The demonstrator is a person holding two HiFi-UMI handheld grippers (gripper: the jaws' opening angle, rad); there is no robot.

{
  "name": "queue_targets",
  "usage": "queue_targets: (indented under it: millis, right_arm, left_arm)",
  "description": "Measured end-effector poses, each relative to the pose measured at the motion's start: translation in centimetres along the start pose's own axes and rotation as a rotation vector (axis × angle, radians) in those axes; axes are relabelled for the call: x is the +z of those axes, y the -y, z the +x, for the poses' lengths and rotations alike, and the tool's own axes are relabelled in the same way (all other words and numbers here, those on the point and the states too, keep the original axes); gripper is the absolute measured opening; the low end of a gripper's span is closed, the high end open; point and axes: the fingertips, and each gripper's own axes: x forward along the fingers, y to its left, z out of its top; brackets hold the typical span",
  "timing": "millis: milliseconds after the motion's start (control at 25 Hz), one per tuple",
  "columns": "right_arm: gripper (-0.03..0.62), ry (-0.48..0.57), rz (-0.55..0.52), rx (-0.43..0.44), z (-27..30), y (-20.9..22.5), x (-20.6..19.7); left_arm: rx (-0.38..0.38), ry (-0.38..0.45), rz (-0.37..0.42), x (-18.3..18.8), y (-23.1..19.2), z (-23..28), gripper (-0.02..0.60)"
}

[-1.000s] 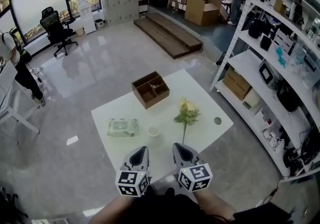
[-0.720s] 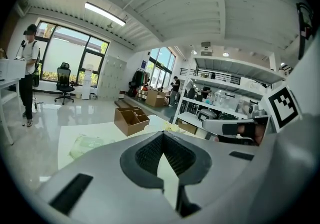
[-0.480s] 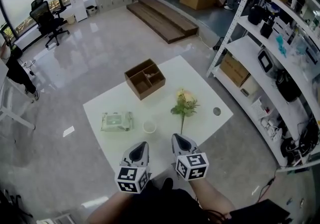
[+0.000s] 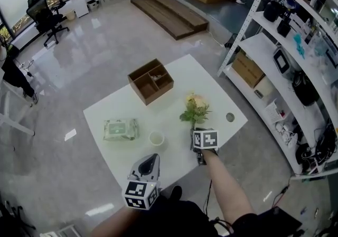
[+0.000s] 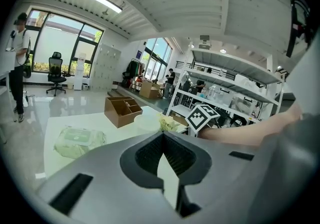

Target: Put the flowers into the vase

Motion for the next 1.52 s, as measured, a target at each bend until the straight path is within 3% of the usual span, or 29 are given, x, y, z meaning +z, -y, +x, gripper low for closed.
queue_targets:
  millis: [120, 280, 440, 720, 840, 1200, 1520]
  right_arm:
    - [0.122, -0.124, 0.091, 0.02, 2.8, 2.1, -0.7]
    - [0.198, -0.264, 0.221, 0.135, 5.1, 2.6, -0.9]
    - [0.187, -0.353, 0.327, 0.175, 6.3, 3.2, -0.4]
    - [0.123, -0.429, 0.386, 0.199, 7.3, 3.7, -0.6]
    - [0.067, -0.441, 0.396, 0.204, 7.6, 3.5, -0.9]
    - [0.034, -0.407, 0.376, 0.171, 6.9, 3.7, -0.6]
    - [0.026, -0.186, 0.303, 0.151, 4.4, 4.1, 2.2]
  left_arm:
    - [0.004, -0.013, -0.004, -0.2, -0.6, 0.1, 0.003]
    - [0.023, -0.031, -0.016, -0.6, -1.6, -0.1, 0.003]
    - [0.035, -0.046, -0.024, -1.0, -2.2, -0.1, 0.003]
    - [0.062, -0.054, -0.032, -1.5, -3.2, -0.5, 0.003]
    - [0.073, -0.056, -0.039, -1.9, -3.5, -0.7, 0.003]
    - [0.075, -0.045, -0.033, -1.7, -3.0, -0.7, 0.003]
    - [0.056, -0.011, -0.022, -1.0, -1.9, -0.7, 0.003]
